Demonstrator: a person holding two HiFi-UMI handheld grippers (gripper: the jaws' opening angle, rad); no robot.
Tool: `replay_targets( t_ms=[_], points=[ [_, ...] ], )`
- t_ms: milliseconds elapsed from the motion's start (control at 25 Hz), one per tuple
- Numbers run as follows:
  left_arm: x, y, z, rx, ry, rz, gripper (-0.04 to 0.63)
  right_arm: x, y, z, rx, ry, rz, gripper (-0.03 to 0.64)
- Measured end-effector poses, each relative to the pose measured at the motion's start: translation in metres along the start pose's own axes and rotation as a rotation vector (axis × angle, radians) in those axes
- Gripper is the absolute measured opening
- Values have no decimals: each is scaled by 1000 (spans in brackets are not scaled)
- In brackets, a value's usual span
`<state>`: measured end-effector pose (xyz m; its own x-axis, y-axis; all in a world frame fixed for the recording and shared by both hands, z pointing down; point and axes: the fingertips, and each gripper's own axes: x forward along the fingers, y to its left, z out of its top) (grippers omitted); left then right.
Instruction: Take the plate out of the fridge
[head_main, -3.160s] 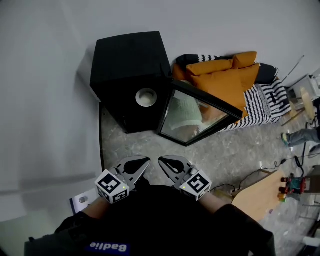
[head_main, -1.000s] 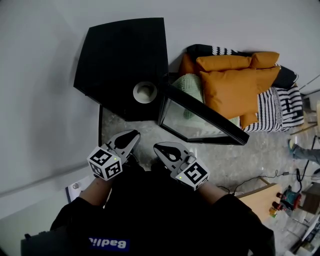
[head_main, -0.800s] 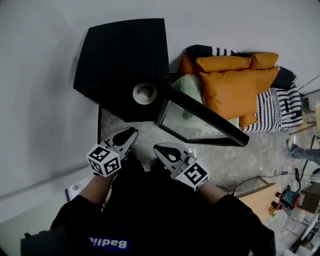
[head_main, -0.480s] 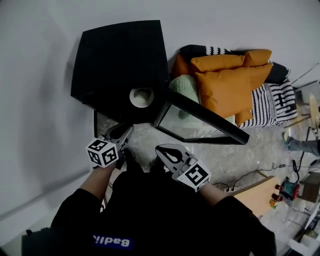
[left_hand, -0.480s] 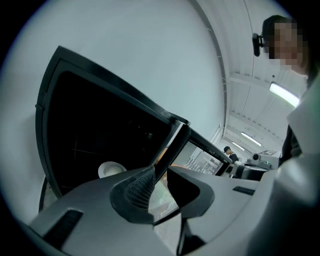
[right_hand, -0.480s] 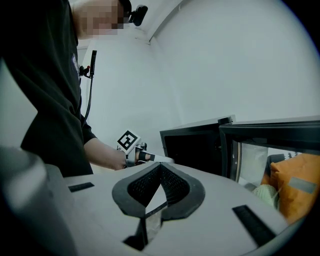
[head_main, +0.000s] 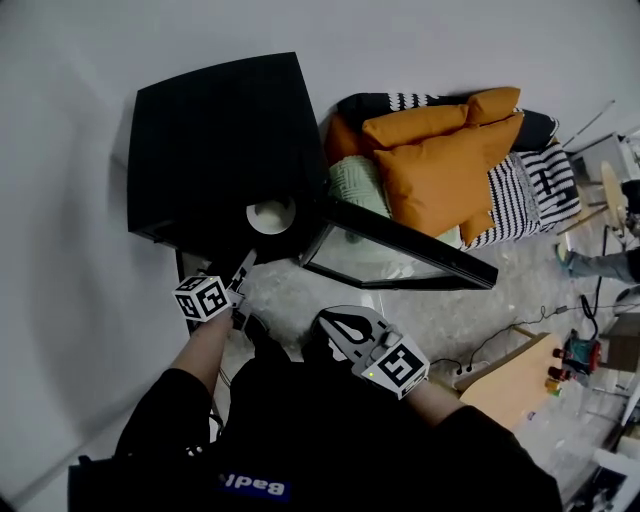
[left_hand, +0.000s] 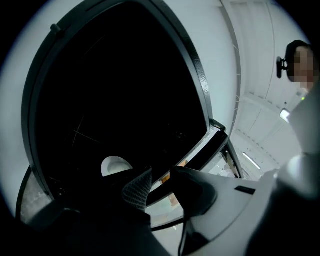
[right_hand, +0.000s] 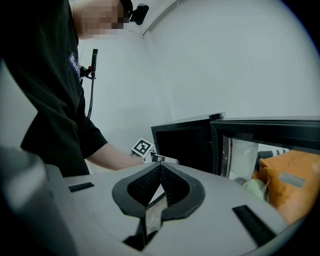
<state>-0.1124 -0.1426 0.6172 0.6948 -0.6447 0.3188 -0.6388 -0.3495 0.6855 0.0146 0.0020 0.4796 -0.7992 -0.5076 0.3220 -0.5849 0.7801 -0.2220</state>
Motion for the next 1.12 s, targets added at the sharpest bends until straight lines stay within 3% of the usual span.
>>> replay_targets(
  t_ms=[400,800,1120],
  points=[
    [30,46,-7,-25,5,81,101,-1,-2,-2,-36,41,-10,9],
    [49,96,-16,-124,-39,150,101,-3,-10,-18,-30,64,-27,8],
    [66,134,-15,-181,-24,218,101,-2,-13,-29,-24,79,-25,9]
  ],
)
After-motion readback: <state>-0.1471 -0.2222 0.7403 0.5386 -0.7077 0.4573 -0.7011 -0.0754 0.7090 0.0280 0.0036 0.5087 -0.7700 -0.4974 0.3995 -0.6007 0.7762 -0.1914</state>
